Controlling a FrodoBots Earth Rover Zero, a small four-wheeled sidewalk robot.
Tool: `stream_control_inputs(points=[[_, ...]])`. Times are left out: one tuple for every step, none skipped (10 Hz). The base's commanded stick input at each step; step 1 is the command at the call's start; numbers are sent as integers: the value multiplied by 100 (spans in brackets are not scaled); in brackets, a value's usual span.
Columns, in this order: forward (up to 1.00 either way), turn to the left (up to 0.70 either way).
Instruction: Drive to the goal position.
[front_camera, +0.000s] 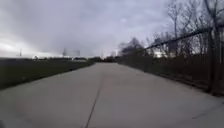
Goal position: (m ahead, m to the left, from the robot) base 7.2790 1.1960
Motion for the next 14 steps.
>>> stream_control_inputs(points=[[100,0],[100,0],[100,0],[100,0],[100,0],[100,0],[100,0],[100,0],[100,0],[100,0],[100,0],[100,0],[100,0],[100,0]])
